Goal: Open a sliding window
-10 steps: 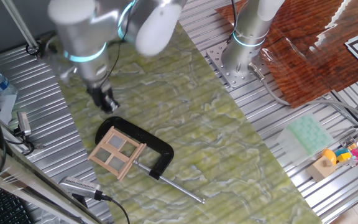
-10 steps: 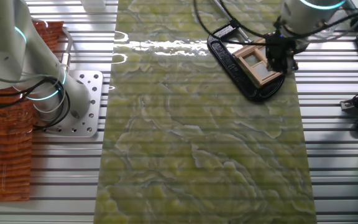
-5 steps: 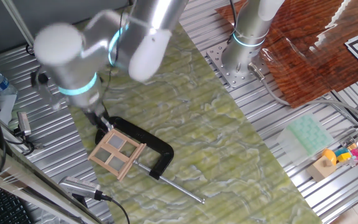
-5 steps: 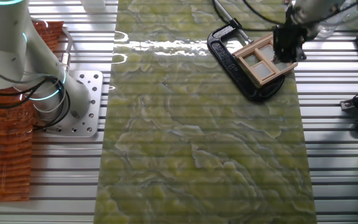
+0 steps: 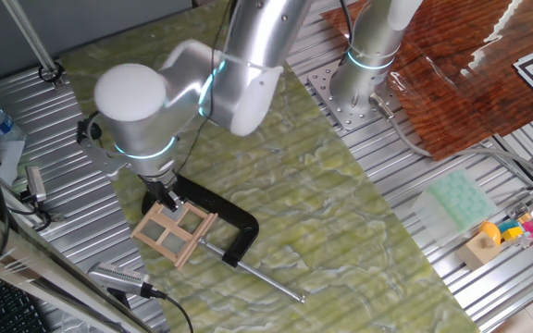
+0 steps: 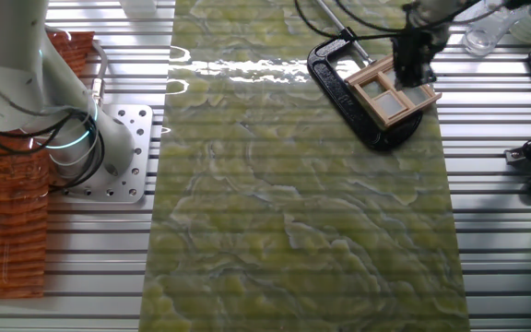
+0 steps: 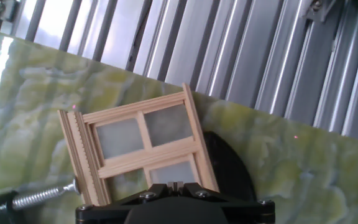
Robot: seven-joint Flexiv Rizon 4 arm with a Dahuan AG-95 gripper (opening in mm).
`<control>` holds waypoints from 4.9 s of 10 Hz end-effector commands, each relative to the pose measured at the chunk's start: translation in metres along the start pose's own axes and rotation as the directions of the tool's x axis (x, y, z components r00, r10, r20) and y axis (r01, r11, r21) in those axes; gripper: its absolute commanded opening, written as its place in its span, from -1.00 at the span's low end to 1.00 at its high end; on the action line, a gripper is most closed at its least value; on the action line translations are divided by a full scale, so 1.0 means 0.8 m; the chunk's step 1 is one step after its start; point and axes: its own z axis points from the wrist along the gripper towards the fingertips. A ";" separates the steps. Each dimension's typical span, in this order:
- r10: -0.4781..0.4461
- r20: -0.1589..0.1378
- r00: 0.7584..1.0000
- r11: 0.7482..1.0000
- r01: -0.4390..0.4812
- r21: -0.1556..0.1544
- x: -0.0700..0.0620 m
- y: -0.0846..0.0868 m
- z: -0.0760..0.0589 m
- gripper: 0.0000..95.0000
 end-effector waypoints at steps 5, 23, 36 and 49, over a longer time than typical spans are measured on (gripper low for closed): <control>-0.042 0.026 0.999 0.999 0.042 -0.001 -0.001 0.002 -0.006 -1.00; -0.083 -0.040 0.996 0.996 0.084 0.027 -0.015 0.005 -0.009 -1.00; -0.108 0.063 0.992 0.993 0.110 -0.037 -0.054 0.009 0.030 -1.00; -0.109 0.066 0.992 0.992 0.113 -0.055 -0.063 0.020 0.050 -1.00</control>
